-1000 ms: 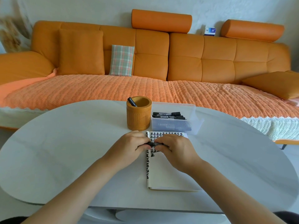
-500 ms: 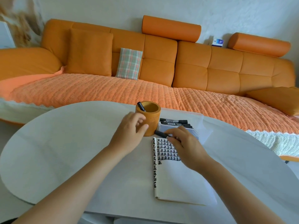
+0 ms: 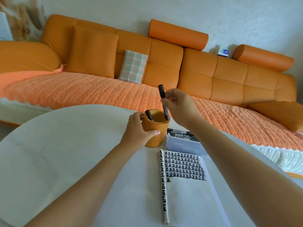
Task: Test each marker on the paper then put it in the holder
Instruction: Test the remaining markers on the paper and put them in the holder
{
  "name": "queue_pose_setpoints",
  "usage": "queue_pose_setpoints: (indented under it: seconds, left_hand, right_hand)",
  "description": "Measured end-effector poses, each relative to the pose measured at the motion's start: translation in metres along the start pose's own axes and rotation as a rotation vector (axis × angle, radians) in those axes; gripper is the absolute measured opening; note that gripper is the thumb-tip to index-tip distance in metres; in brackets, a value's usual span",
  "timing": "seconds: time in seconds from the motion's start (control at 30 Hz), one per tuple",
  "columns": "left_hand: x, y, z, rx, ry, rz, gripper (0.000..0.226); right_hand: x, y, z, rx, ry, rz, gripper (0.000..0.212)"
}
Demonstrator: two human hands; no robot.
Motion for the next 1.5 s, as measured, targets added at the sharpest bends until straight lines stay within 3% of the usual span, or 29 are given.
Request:
queue_pose_setpoints:
  seconds: [0.1, 0.33, 0.4, 0.53, 0.67, 0.73, 0.9, 1.03, 1.13, 1.27, 1.5]
  left_hand:
    - [0.004, -0.002, 0.001, 0.018, 0.026, -0.007, 0.084]
    - [0.003, -0.001, -0.001, 0.101, 0.081, -0.031, 0.072]
    - [0.001, 0.0, -0.003, 0.1, 0.064, -0.035, 0.077]
    - [-0.002, 0.002, -0.003, 0.064, 0.01, -0.026, 0.093]
    - [-0.003, -0.002, -0.002, 0.048, 0.0, -0.042, 0.084]
    - [-0.001, -0.005, -0.004, 0.075, 0.02, -0.06, 0.081]
    - [0.001, -0.005, -0.008, 0.121, 0.052, -0.11, 0.073]
    - [0.0, -0.002, -0.009, 0.084, -0.036, -0.124, 0.077]
    - [-0.009, 0.007, -0.001, -0.033, -0.169, -0.141, 0.081]
    - [-0.035, 0.024, 0.02, -0.239, -0.239, -0.25, 0.069]
    - [-0.069, 0.051, 0.01, -0.15, -0.216, -0.449, 0.039]
  right_hand:
    - [-0.006, -0.009, -0.003, -0.026, -0.023, -0.032, 0.012]
    - [-0.033, -0.009, -0.04, 0.224, 0.293, -0.172, 0.011]
    - [-0.029, -0.011, -0.045, 0.257, 0.406, -0.163, 0.013]
    - [-0.036, -0.011, -0.053, 0.431, 0.349, -0.245, 0.02]
    - [-0.039, -0.011, -0.025, 0.303, 0.155, -0.159, 0.021]
    - [-0.051, -0.003, -0.011, 0.244, 0.167, -0.18, 0.019]
    - [-0.098, 0.025, -0.034, 0.611, 0.456, -0.32, 0.024]
    - [-0.105, 0.031, -0.045, 0.697, 0.432, -0.329, 0.026]
    - [-0.104, 0.027, -0.05, 0.709, 0.496, -0.3, 0.025]
    - [-0.099, 0.025, -0.044, 0.663, 0.491, -0.266, 0.02]
    - [-0.057, 0.052, 0.004, 0.228, 0.368, -0.021, 0.014]
Point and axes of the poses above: each hand's wrist, its own y-axis away from the middle knuckle, its own z-axis out of the back of the hand, x = y × z, the point moved 9 cm from there along -y, towards the middle knuckle, and after that the axes turned 13 degrees about x, right-handed, at the moved point
